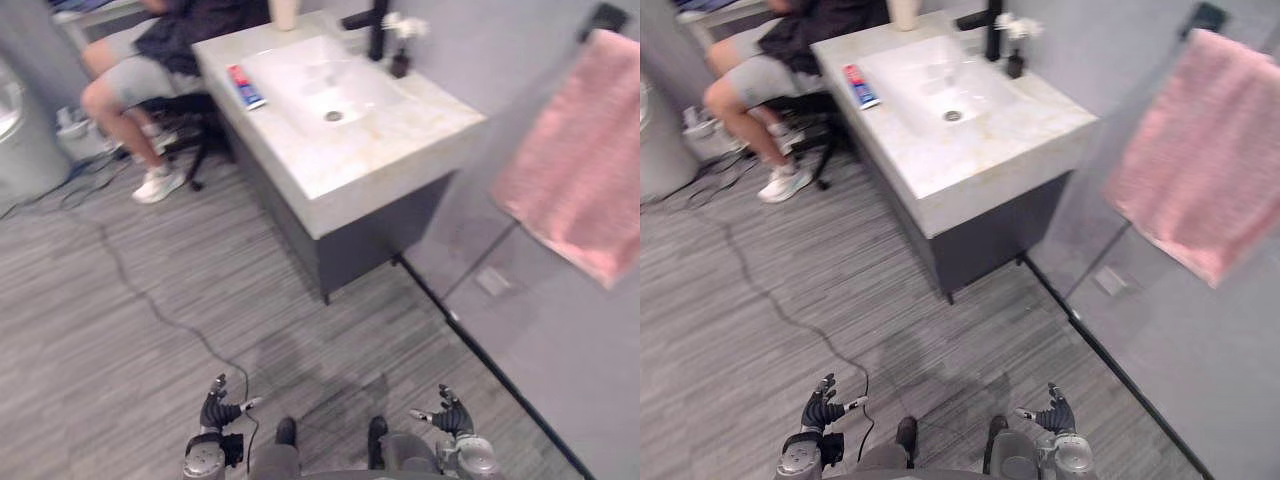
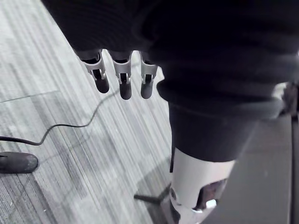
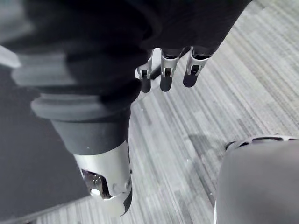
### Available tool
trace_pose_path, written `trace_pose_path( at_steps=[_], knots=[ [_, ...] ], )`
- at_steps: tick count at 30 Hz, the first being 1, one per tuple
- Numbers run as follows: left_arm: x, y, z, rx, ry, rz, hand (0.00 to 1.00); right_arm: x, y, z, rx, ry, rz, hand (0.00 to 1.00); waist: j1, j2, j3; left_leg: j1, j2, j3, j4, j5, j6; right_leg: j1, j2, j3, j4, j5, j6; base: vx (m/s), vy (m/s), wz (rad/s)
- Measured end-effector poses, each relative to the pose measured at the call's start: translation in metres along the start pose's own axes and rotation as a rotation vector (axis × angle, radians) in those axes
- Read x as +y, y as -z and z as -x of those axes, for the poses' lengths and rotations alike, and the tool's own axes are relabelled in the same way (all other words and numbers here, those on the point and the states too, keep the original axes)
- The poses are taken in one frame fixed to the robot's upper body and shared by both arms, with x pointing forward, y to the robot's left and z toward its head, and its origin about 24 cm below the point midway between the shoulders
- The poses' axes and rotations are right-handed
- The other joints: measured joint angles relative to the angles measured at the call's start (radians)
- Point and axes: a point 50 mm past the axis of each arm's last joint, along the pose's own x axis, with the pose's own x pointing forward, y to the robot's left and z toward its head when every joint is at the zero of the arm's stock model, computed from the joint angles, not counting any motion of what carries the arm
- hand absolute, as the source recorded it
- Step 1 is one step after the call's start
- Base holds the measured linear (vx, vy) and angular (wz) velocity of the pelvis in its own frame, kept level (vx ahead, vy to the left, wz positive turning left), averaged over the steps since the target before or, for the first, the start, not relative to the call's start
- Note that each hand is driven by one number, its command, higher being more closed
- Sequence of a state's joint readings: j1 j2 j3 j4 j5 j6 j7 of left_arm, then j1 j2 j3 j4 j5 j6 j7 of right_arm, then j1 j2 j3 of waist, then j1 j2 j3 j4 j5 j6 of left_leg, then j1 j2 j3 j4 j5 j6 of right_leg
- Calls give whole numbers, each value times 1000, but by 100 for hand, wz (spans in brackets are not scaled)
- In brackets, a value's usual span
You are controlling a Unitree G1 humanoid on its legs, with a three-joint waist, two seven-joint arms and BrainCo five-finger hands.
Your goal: Organize washtable
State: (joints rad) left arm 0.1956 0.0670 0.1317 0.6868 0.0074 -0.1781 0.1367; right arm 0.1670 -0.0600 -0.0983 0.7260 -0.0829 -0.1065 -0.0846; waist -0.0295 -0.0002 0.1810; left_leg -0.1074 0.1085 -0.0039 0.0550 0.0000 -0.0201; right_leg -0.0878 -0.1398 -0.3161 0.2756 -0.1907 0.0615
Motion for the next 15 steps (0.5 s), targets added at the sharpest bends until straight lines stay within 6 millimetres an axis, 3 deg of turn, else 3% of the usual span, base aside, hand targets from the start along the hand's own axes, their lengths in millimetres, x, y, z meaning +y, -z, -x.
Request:
trace_pose_path(
  at_steps=[1, 3, 6, 9, 13, 15],
  knots=[
    [-1, 1, 1, 3, 1, 5, 0, -1, 0, 1, -6, 3, -3, 0, 0, 6, -3, -8, 2, 49, 18, 34, 23, 17, -9, -26, 4, -3, 6, 161, 69, 150],
    [1, 6, 3, 21, -7, 8, 0, 0, 2, 2, 0, 4, -10, 0, -1, -10, -7, -6, -10, 193, 18, 65, -3, 60, -41, -84, 23, -4, 4, 183, 82, 139],
    [12, 12, 4, 44, -37, -22, 0, 11, -7, 0, -30, -12, -46, 0, 9, -40, -13, -11, -21, 349, -7, 93, 21, 99, -68, -88, 1, 3, 4, 148, 123, 114],
    [18, 26, 9, 103, -47, -44, 0, 17, -10, 0, -47, -23, -58, 0, 20, -46, -15, 15, -53, 342, -37, 93, 22, 141, -71, -77, -49, 18, 22, 104, 77, 28],
    [22, 31, 10, 122, -56, -54, 0, 22, -15, -3, -52, -45, -31, 0, 19, -53, -8, 24, -68, 354, -52, 89, 26, 150, -73, -22, -92, 37, 49, 32, 66, -14],
    [22, 30, 10, 121, -56, -54, 0, 27, -21, -6, -72, -63, -16, 0, 20, -61, -4, 9, -77, 357, -39, 54, 30, 132, -86, -7, -99, 28, 62, -32, 80, -26]
  ],
)
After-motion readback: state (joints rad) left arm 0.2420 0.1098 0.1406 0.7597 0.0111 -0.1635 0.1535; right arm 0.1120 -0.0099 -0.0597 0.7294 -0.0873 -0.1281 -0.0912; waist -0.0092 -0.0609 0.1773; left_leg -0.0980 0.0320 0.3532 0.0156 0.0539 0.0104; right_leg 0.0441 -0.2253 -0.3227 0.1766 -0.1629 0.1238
